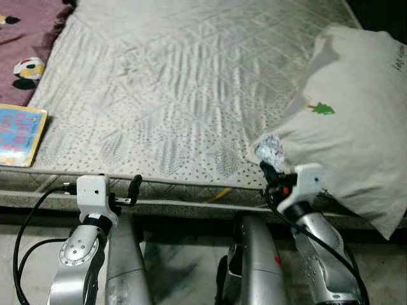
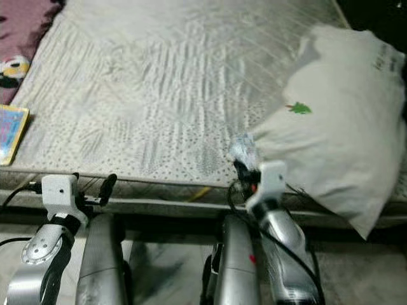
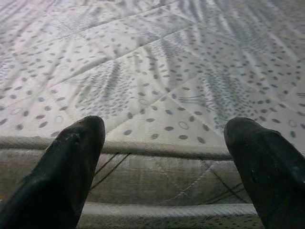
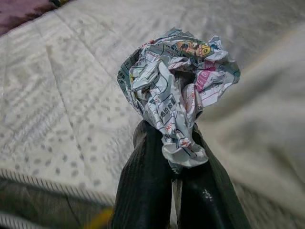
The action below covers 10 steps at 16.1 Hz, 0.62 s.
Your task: Clean up the room
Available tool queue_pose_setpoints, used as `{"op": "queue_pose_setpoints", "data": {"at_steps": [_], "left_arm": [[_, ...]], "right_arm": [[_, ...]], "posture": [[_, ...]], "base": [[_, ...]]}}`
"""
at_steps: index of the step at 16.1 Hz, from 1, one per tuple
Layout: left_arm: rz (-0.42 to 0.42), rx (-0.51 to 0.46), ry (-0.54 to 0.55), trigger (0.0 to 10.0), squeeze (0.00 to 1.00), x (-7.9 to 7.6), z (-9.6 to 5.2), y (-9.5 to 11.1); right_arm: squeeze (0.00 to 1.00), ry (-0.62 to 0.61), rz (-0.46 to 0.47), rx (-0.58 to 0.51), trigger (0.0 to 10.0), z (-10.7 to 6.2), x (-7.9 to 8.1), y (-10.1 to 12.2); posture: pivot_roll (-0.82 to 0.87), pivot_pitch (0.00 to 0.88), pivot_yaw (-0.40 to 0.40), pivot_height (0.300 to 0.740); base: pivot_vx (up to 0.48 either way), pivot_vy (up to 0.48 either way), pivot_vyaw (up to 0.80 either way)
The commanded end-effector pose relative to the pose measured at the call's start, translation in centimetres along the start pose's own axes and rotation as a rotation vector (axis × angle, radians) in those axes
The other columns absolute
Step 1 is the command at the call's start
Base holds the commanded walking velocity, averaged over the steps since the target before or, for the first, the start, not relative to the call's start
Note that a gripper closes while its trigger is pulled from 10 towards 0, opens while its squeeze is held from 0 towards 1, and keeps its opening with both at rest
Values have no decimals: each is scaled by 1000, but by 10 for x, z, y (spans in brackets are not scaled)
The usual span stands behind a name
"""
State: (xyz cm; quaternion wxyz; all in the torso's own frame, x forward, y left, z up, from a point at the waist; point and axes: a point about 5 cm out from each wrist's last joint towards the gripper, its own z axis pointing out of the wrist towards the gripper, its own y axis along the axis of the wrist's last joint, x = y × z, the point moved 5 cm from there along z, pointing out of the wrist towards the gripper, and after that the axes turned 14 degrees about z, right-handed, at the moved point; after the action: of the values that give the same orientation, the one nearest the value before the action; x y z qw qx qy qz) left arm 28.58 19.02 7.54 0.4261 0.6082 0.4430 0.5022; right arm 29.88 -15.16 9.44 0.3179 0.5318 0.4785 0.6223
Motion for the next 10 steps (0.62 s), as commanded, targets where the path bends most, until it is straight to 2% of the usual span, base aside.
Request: {"op": "queue_pose_setpoints", "data": {"at_steps": [1, 10], "left_arm": [[-4, 1, -21, 10000, 0, -4, 2, -1], [-17, 3, -14, 10000, 0, -6, 5, -4]], "right_arm": [[0, -14, 19, -26, 10000, -3, -2, 9], [0, -5, 28, 34, 10000, -2, 5, 8]], "posture": [[-11, 110, -66, 546], [-6, 112, -75, 660]], "base": [[0, 0, 0], [0, 0, 0]]}}
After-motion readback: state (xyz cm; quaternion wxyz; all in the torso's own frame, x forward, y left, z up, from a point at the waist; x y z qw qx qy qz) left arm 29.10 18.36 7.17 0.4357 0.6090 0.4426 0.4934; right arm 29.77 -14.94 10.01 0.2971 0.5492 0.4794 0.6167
